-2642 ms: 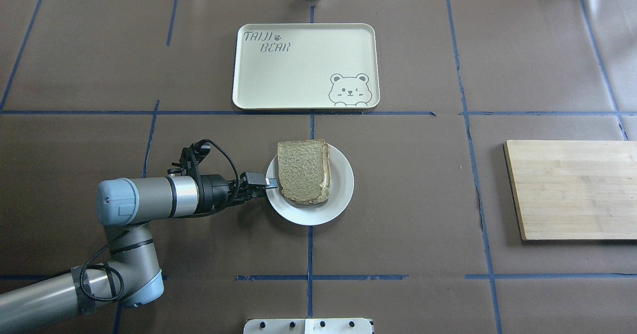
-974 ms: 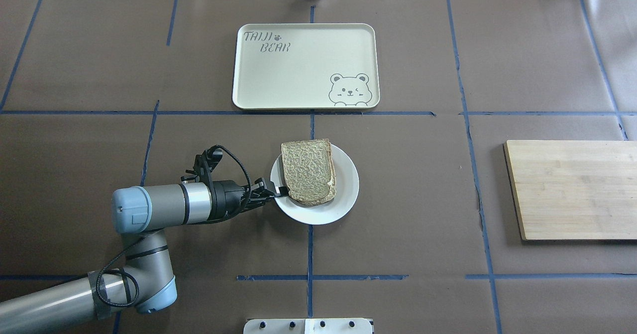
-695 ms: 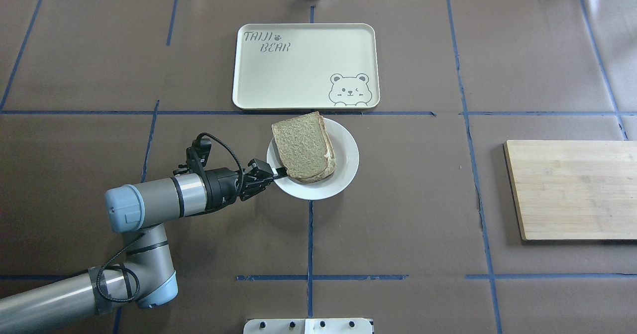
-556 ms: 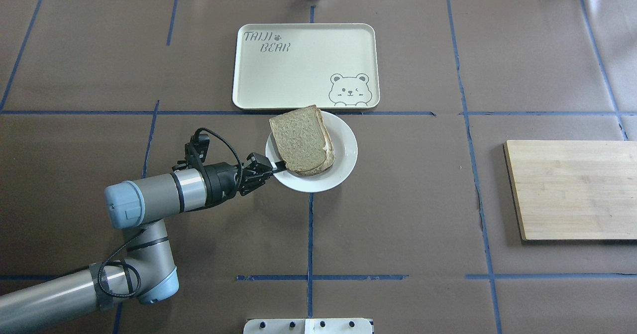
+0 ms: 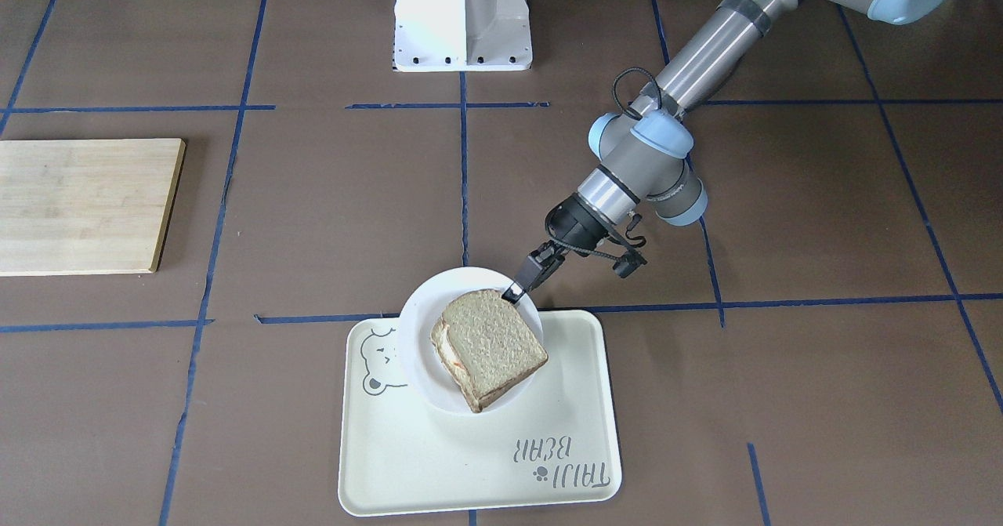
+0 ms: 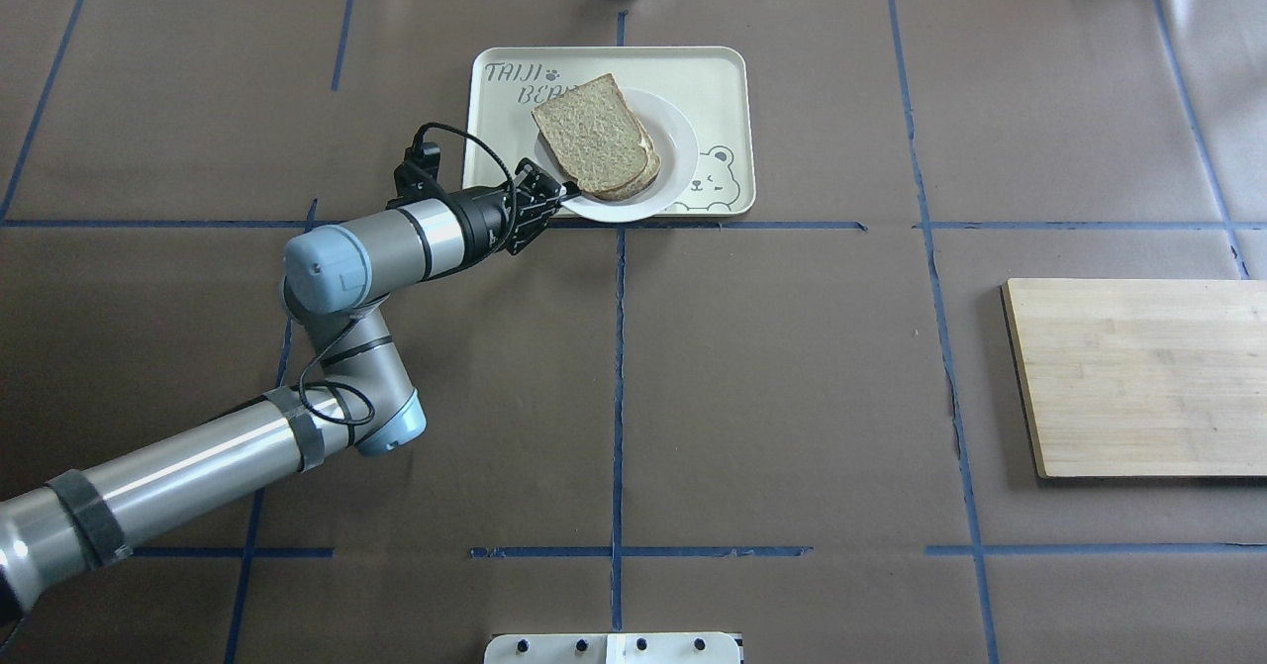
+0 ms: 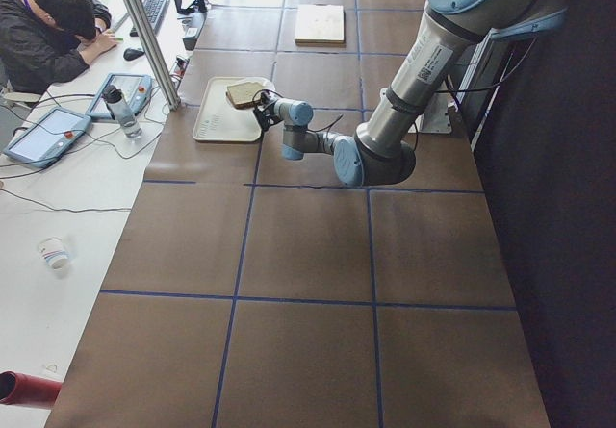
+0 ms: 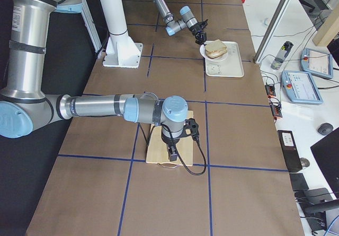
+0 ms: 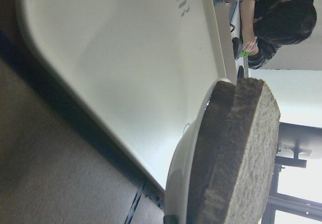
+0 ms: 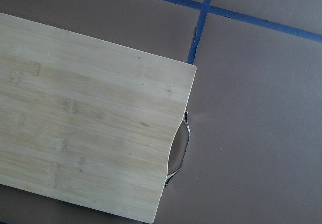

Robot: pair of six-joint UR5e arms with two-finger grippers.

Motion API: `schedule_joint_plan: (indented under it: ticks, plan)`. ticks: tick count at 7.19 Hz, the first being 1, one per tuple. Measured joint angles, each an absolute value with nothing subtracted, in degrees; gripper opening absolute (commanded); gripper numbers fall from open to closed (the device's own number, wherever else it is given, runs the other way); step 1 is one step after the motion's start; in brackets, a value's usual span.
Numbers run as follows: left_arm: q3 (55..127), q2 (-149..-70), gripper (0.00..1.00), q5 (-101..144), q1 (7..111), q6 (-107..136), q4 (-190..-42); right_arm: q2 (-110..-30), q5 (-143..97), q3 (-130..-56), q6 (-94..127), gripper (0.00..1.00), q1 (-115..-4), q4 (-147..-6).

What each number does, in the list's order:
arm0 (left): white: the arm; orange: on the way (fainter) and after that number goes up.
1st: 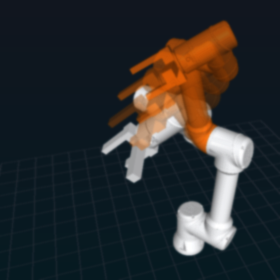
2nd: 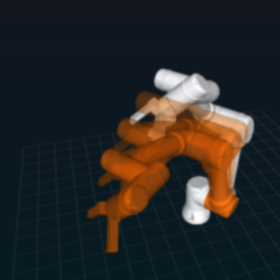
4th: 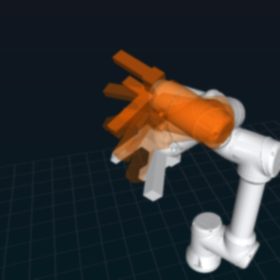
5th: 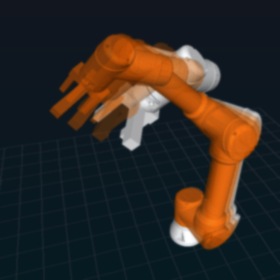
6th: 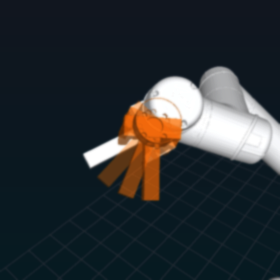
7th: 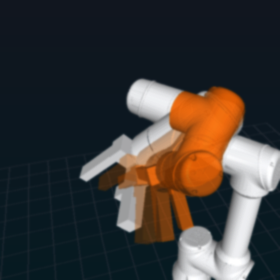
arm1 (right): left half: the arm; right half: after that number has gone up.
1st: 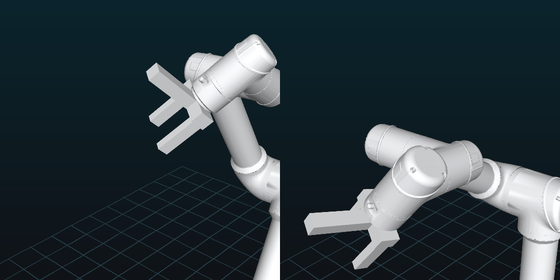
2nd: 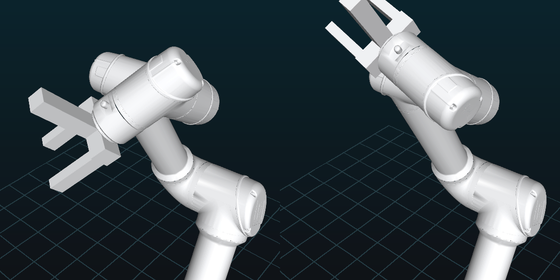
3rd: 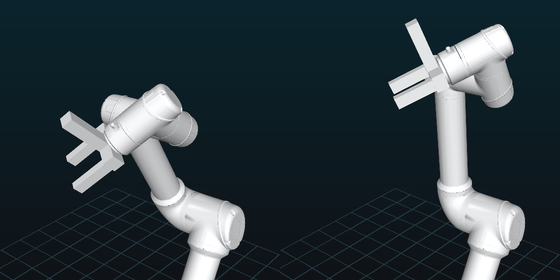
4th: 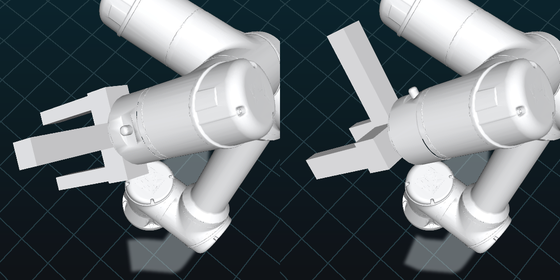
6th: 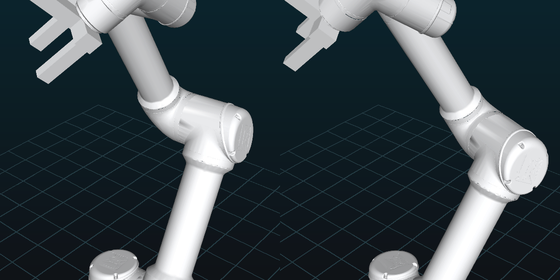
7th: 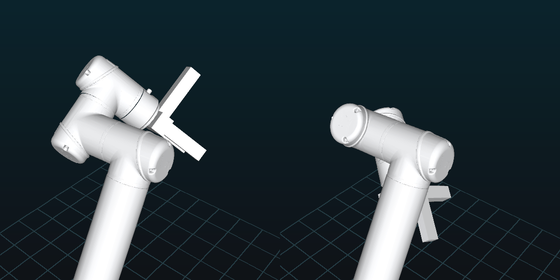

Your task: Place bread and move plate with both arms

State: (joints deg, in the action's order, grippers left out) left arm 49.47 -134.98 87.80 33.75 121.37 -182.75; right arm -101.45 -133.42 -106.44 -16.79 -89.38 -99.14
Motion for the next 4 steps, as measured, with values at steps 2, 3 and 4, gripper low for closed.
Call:
schedule_joint_plan:
  ticks: [2,3,4]
  plan:
    - [38.71,-142.26,0.11,87.8,35.34,122.17,-182.67,-101.43,-133.43,-106.34,-16.75,0.99,-89.38,-99.14]
    - [36.62,-143.54,0.52,87.8,35.59,122.28,-182.65,-101.43,-133.47,-106.3,-16.76,0.99,-89.38,-99.14]
    - [35.84,-144.01,0.83,87.91,35.91,122.3,-182.62,-101.43,-133.49,-106.28,-16.76,0.99,-89.38,-99.14]
